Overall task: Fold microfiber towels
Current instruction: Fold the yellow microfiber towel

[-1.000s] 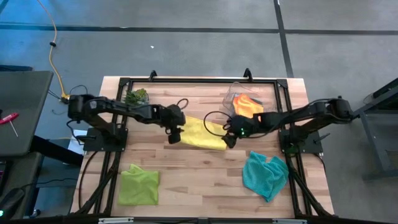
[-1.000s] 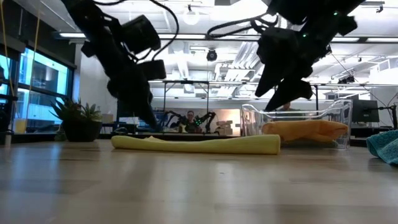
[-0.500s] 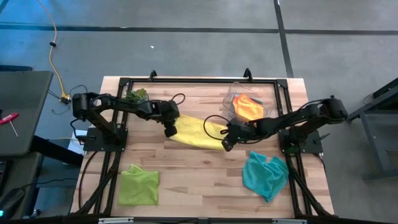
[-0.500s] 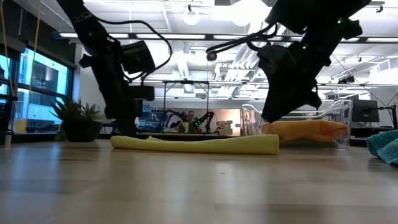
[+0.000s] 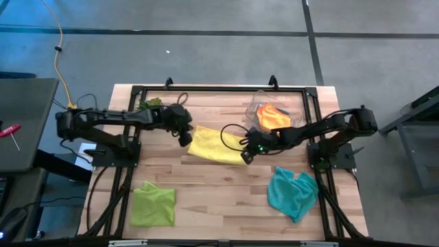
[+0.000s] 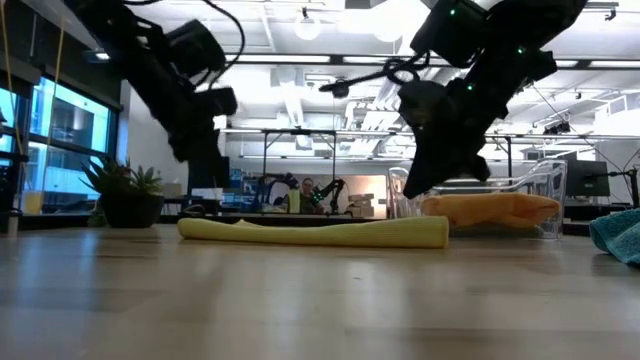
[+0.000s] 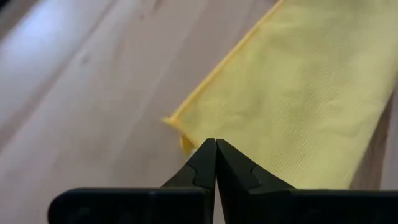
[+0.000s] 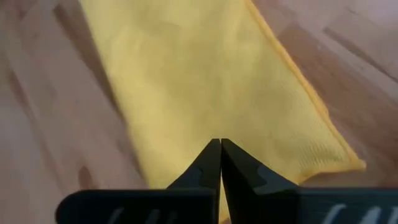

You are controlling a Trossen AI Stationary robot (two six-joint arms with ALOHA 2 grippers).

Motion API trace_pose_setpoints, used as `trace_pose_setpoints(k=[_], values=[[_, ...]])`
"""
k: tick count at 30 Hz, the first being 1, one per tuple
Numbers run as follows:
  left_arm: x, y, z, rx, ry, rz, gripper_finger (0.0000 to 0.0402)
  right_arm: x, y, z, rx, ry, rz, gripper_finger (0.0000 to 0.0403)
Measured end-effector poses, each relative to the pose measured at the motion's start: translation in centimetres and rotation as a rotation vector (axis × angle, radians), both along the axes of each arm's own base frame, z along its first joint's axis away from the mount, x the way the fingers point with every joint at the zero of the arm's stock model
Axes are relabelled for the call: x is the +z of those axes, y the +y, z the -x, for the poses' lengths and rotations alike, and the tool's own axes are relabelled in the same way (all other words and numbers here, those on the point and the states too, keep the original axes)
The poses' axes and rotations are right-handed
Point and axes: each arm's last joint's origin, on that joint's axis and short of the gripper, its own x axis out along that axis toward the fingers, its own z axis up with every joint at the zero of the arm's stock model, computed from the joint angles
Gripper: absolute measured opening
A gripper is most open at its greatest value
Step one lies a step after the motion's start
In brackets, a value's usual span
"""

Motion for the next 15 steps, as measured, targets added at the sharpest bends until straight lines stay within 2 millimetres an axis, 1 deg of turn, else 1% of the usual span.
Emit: trace_pose_setpoints(k=[3,5,8,10,13,15], values=[[1.0,0.0,-0.2,-0.052,-0.073,-0.039,0.0000,0.0,0.2,0.0,0.081,0.001,-0.015,0.0001],[0.8,0.1,-0.5,-0.083,-0.073,-0.051,0.0000,0.0,0.4,0.0,0.148,0.004,-0.029,0.0001],[-0.4,0.2,-1.7,-0.126,-0.092,-0.034,0.0000,0.0,0.5,0.1,0.214,0.016,-0.028,0.0000],[-1.5,0.1,-2.5,-0.155,-0.087,-0.005,0.0000,-0.1,0.5,0.1,0.257,0.016,-0.029,0.0000],[-3.6,-0.3,-3.8,-0.191,-0.068,0.018,0.0000,-0.9,0.6,0.0,0.296,0.054,-0.041,0.0000],[-4.7,-0.4,-4.2,-0.190,-0.040,0.019,0.0000,-1.7,0.7,-0.1,0.292,0.083,-0.056,0.0000]])
